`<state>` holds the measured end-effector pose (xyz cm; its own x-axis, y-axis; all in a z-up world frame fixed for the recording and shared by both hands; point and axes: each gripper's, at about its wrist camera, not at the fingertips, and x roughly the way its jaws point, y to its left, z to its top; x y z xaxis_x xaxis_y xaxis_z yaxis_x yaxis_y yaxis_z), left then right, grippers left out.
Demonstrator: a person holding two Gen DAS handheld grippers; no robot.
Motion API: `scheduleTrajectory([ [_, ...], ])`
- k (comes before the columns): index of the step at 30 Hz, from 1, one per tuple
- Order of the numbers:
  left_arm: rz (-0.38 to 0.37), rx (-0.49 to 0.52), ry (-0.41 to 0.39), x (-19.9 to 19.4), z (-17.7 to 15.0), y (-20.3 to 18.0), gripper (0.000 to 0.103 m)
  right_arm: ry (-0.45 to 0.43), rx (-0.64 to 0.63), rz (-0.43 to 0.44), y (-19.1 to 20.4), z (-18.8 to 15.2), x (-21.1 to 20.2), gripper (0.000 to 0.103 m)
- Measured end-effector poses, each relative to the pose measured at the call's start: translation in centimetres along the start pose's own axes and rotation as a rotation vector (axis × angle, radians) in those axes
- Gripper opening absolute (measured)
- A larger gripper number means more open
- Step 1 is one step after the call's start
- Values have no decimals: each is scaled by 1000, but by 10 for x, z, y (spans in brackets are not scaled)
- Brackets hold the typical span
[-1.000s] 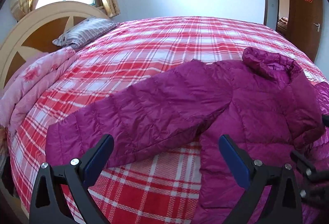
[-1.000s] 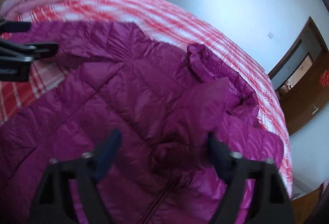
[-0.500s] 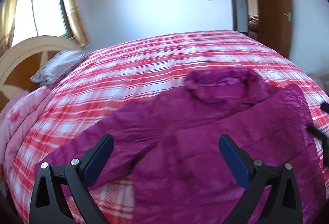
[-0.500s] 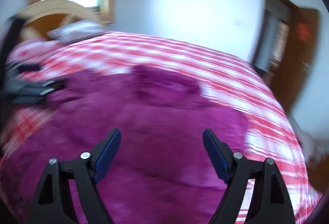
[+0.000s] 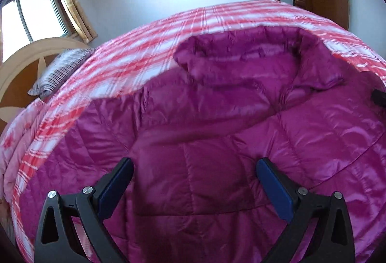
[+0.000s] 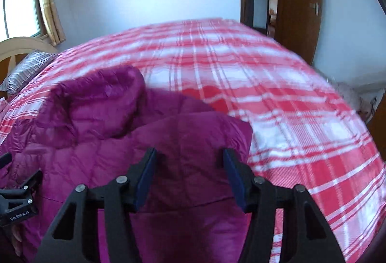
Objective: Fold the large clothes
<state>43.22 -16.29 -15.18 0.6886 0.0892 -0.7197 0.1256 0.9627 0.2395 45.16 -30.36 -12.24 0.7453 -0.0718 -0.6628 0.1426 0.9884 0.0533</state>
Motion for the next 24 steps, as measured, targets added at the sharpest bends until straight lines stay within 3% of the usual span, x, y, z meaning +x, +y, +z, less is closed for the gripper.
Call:
scheduleTrajectory([
  [10,-127,-108,68,21,-9,17,102,75,5,4,-17,-16,19,58],
  [17,-111,-100,60,23,-12,13,102,89,-45,-59,-7,-17,23,59],
  [21,-138,-122,68,26,-12,16,102,115,-60,-88,-5,-10,17,58],
  [24,-143,-127,66,26,-13,17,102,47,-8,-108,-2,2,-16,60],
])
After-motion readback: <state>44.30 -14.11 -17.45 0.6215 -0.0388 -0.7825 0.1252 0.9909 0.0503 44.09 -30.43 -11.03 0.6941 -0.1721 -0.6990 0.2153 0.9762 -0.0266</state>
